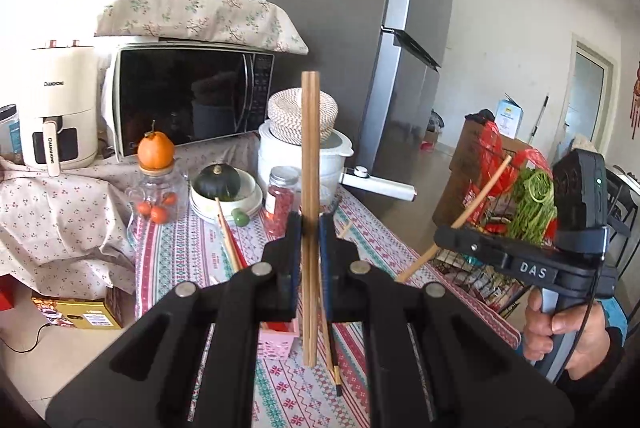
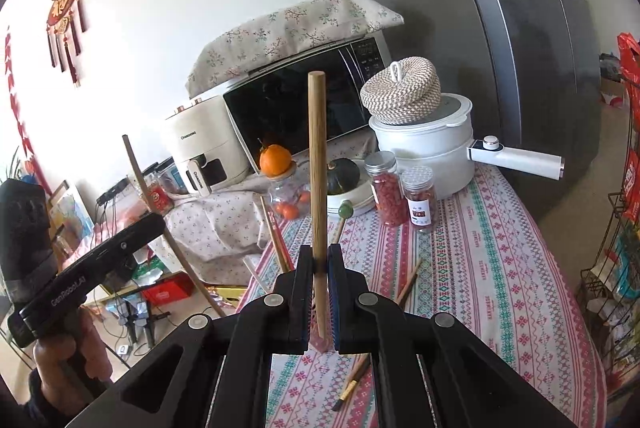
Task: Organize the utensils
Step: 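Open both tools over the pink basket to drop the chopsticks in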
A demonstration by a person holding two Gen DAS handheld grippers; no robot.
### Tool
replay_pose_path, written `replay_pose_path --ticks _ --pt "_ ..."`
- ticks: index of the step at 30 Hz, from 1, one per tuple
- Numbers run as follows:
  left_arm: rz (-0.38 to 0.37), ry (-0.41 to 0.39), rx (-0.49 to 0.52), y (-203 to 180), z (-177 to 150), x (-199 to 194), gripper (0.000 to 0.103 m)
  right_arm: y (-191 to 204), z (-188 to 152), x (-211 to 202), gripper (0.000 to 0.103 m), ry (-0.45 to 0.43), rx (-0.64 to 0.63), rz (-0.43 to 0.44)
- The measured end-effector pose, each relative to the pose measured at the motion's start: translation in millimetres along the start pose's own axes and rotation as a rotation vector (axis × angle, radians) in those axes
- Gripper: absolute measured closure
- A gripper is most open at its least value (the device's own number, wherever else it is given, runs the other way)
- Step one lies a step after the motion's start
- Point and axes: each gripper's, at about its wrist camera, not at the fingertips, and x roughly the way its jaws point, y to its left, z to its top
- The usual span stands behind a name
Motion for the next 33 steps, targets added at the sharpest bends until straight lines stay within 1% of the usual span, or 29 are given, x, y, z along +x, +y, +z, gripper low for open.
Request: replay_pose_path --ticks 2,5,10,12,17,19,23,25,27,29,31,33 --pt "0.029 -0.035 0.001 4 2 5 0.093 4 0 4 0.096 0.003 0.0 0.005" --pt "0.047 -0.054 -0.019 11 3 18 0.093 9 1 10 0.096 0.008 -0.002 0.012" --pt "0.098 -0.057 0.011 14 -3 41 0.093 14 2 16 0.096 0.015 -0.004 0.018" --pt "0.108 -0.039 0.013 16 -7 51 0.093 14 1 19 0.096 0.02 -0.001 0.017" --pt "0.154 0.042 0.02 22 -19 74 0.093 13 1 23 0.096 0.023 0.009 0.015" --pt "0.156 0.081 0.007 26 -24 84 0.093 13 2 24 0.096 0.018 0.015 0.017" --pt "0.131 0.15 -0.027 32 -36 96 0.092 14 4 28 0.096 0.013 0.025 0.023" --pt "0.113 0.172 -0.049 32 -36 95 0.084 15 5 31 0.096 0.015 0.027 0.027" --pt "0.104 0.175 -0.052 30 -35 88 0.062 18 5 35 0.096 0.016 0.026 0.028" --pt "0.101 0.178 -0.052 28 -33 81 0.052 20 6 38 0.096 0.018 0.022 0.031" --pt "0.098 0.195 -0.063 29 -34 74 0.046 21 6 42 0.096 0.022 0.021 0.033" --pt "0.103 0.214 -0.075 31 -36 67 0.036 23 6 48 0.096 0.03 0.02 0.035"
